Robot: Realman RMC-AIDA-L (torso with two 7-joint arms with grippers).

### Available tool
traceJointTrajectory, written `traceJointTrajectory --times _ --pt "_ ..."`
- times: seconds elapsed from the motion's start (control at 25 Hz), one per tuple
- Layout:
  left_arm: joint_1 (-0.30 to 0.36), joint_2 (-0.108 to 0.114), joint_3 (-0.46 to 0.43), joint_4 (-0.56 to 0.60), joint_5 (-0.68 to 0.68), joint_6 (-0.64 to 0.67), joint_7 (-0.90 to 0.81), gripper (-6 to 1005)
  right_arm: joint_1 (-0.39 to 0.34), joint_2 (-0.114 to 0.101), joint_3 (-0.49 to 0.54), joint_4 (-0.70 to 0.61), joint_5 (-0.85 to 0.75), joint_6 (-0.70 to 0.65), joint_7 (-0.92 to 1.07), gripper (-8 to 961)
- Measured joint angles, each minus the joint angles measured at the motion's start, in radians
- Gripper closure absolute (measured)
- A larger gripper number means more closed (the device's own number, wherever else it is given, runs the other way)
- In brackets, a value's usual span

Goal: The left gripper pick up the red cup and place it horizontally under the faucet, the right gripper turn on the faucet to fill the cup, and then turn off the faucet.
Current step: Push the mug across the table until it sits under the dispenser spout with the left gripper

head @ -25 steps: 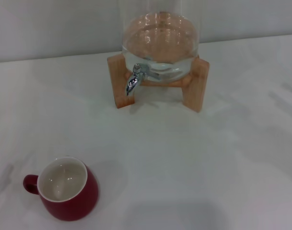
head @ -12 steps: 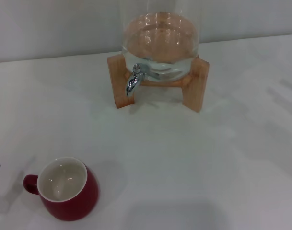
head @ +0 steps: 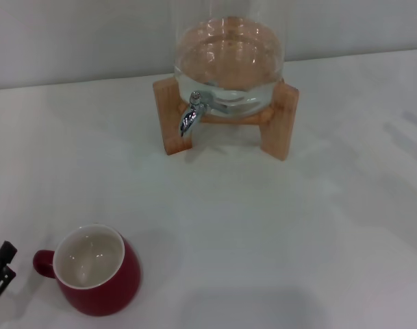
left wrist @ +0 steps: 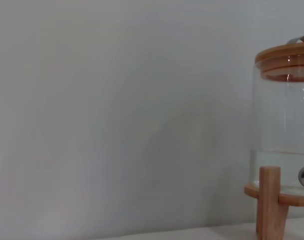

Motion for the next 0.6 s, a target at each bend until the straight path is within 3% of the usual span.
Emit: traceJointTrajectory --times 0.6 --pt "0.031 -0.001 0.009 -0.084 0.035 -0.006 0.13 158 0.003 0.0 0.0 0.003 0.0 -0.018 0.004 295"
